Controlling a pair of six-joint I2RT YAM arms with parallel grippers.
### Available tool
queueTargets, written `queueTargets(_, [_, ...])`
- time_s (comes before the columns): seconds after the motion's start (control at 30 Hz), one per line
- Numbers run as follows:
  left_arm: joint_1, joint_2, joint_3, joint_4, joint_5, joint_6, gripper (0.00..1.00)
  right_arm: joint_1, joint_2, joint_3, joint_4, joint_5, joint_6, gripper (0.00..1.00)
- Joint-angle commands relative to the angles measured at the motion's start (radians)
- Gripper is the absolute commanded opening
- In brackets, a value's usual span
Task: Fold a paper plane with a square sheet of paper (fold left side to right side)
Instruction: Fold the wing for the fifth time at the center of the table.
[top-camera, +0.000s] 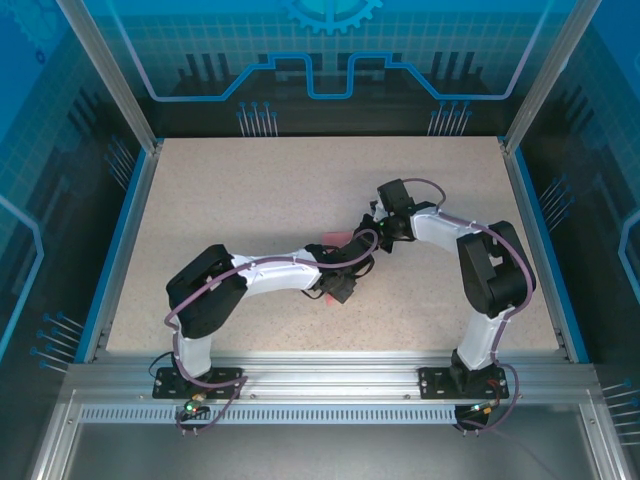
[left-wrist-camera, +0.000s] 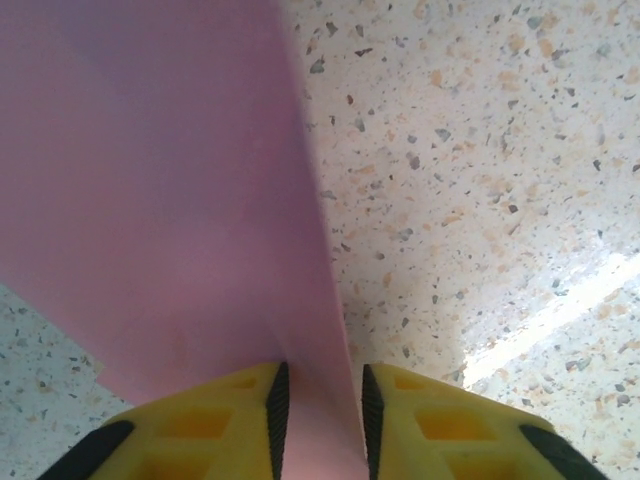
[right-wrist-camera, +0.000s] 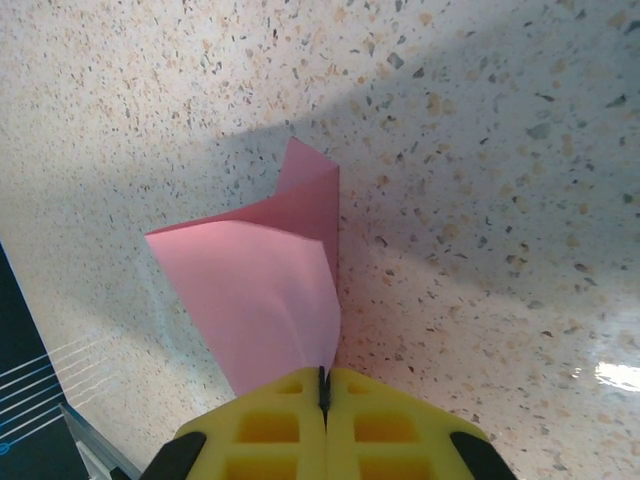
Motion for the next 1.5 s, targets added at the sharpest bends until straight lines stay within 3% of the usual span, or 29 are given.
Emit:
queueTargets(0.0, [-0.009, 0.009, 0.014, -0.026, -0.022, -0.013, 0.25, 0.015, 0.014, 0.032, -0.045, 0.01, -0.026, 0.0])
queueTargets(0.13, [-0.006, 0.005, 0.011, -0.017, -0.015, -0.02, 0.19, 0.012, 0.005, 0.042, -0.06, 0.019, -0.057, 0.0])
queueTargets(0.33, [0.027, -0.03, -0.002, 0.011, 0.06, -0.038, 0.13, -0.012, -0.082, 0.026, -0.093, 0.106, -0.142, 0.27])
queueTargets(0.47, [0.076, -0.066, -0.024, 0.052, 0.189, -0.056, 0.11, -0.049, -0.201, -0.039, -0.083, 0.178, -0.188, 0.48])
queueTargets(0.7, [0.173, -0.079, -0.047, 0.12, 0.437, -0.103, 0.11, -0.1, -0.372, -0.198, -0.043, 0.236, -0.266, 0.68])
queueTargets(0.93, [0.24, -0.043, -0.055, 0.187, 0.612, -0.155, 0.11, -0.093, -0.444, -0.348, 0.072, 0.175, -0.28, 0.71])
queueTargets(1.47, [0.33, 0.059, -0.095, 0.393, 0.847, -0.283, 0.1, -0.051, -0.418, -0.513, 0.335, 0.08, -0.177, 0.68])
